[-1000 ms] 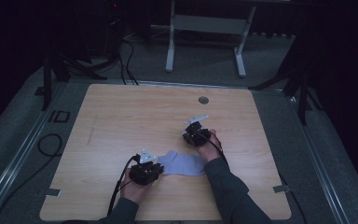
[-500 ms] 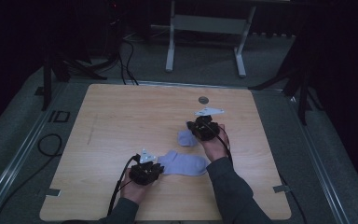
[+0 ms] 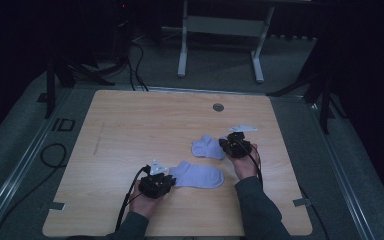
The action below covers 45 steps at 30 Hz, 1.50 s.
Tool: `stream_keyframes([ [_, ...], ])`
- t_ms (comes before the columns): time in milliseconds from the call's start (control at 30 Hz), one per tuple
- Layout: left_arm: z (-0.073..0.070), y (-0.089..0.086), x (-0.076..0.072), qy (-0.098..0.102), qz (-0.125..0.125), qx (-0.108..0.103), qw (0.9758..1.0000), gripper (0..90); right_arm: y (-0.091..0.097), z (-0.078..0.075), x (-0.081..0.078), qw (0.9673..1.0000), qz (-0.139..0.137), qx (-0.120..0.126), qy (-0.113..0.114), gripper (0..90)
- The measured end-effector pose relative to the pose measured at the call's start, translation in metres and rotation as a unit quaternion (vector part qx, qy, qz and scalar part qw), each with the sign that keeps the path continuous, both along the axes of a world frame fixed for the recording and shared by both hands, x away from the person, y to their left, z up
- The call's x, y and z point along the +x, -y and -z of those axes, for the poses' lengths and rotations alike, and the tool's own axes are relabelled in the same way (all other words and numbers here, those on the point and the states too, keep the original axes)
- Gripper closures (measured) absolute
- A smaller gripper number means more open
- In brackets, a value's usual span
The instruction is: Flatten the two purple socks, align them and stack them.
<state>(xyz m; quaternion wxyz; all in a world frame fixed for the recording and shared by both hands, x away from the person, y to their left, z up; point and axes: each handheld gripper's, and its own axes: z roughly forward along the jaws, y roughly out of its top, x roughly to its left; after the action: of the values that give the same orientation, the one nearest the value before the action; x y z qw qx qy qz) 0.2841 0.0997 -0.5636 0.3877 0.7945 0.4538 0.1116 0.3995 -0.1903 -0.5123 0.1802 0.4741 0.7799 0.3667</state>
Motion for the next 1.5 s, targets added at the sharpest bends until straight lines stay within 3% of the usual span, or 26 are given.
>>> stream_keyframes([
  [167,0.0,0.0,0.0,0.001,0.0,0.001,1.0,75.3,0.018,0.007,-0.002,0.9997,0.017,-0.01,-0.015,88.2],
  [300,0.0,0.0,0.0,0.001,0.001,0.001,1.0,75.0,0.028,0.007,-0.004,0.9994,0.032,-0.008,-0.012,74.6],
  [467,0.0,0.0,0.0,0.001,0.001,0.001,1.0,75.1,0.03,0.0,-0.003,0.9996,0.028,-0.006,0.0,66.9],
  [600,0.0,0.001,0.0,0.001,0.0,0.001,1.0,74.7,0.017,-0.008,-0.002,0.9996,0.003,-0.019,0.021,62.1],
  [700,0.0,0.001,0.0,0.001,0.0,0.001,1.0,74.3,0.007,-0.01,0.001,0.9994,-0.015,-0.025,0.02,60.5],
  [967,-0.001,0.001,0.0,0.001,0.0,-0.001,1.0,73.1,-0.019,0.001,0.014,0.9973,-0.053,-0.052,-0.006,57.1],
  [1233,-0.004,-0.001,-0.001,0.01,-0.003,-0.009,0.9999,72.0,-0.042,0.014,0.024,0.9918,-0.099,-0.079,-0.018,54.9],
  [1500,-0.007,-0.006,-0.001,0.016,-0.013,-0.015,0.9997,71.6,-0.055,0.025,0.033,0.9892,-0.115,-0.085,-0.032,54.1],
])
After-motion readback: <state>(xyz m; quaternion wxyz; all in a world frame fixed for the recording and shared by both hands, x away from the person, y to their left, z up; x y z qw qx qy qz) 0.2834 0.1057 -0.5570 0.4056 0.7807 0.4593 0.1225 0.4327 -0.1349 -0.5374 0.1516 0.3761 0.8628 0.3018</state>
